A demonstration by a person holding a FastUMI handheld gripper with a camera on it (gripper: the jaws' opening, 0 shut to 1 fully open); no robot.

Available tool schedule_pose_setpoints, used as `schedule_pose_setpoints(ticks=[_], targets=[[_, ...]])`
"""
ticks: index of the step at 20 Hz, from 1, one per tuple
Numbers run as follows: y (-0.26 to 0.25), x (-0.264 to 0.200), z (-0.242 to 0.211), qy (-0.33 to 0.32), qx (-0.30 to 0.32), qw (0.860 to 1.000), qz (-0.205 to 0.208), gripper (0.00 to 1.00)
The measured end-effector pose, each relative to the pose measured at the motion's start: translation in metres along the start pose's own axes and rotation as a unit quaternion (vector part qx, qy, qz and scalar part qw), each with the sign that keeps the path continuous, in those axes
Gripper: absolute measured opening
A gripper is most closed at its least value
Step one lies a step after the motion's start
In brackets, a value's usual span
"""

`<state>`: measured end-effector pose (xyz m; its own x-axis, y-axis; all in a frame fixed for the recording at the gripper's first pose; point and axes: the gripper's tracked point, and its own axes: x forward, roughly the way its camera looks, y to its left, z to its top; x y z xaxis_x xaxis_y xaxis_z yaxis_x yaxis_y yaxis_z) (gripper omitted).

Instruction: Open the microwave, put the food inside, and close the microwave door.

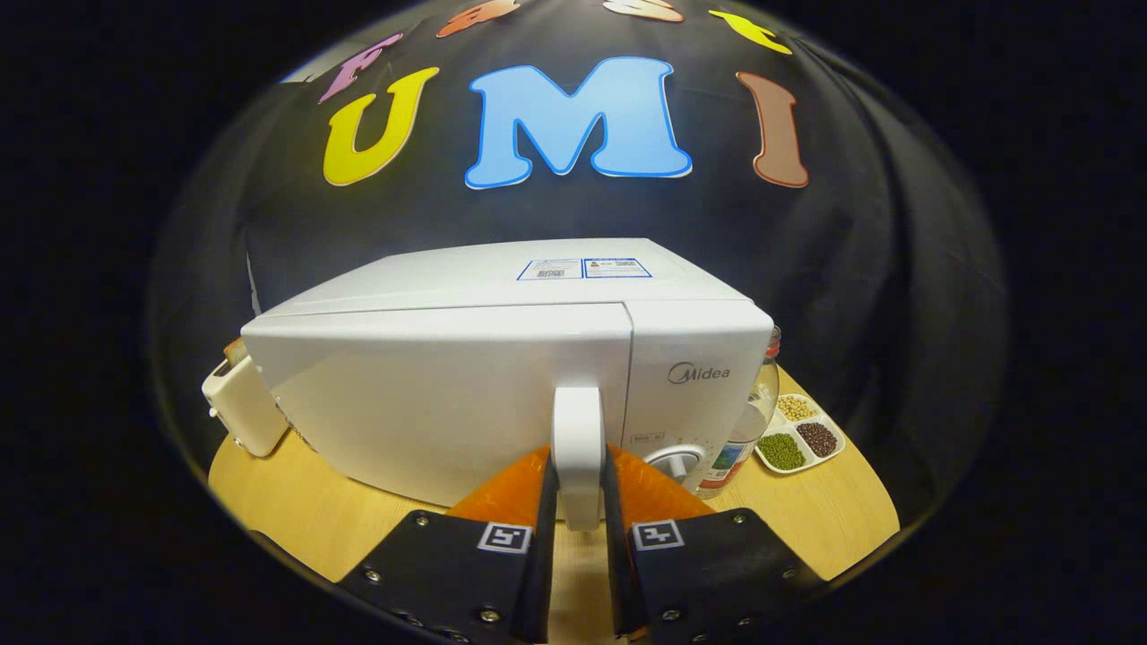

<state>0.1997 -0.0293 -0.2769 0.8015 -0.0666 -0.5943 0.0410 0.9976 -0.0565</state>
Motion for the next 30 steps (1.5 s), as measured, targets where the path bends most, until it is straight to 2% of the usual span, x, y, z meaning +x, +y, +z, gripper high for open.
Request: schedule_pose_setpoints(ticks=[1,2,3,6,10,16,25,30], targets=[[0.000,-0.004,0.000,0.000,-0.002,1.000,0.001,0.17],[0.000,-0.003,0.000,0.003,0.000,1.000,0.003,0.16],[0.001,-0.006,-0.003,0.002,0.004,1.000,0.006,0.09],[0.001,-0.005,-0.002,-0.003,-0.007,1.000,0.009,0.09],[0.010,-0.042,-0.019,-0.019,-0.039,0.999,0.010,0.09],[0.032,-0.085,-0.043,0.004,-0.003,0.999,0.032,0.08],[0.069,-0.132,-0.068,0.006,0.008,1.000,0.029,0.08],[0.099,-0.160,-0.081,0.003,0.016,0.999,0.037,0.15]])
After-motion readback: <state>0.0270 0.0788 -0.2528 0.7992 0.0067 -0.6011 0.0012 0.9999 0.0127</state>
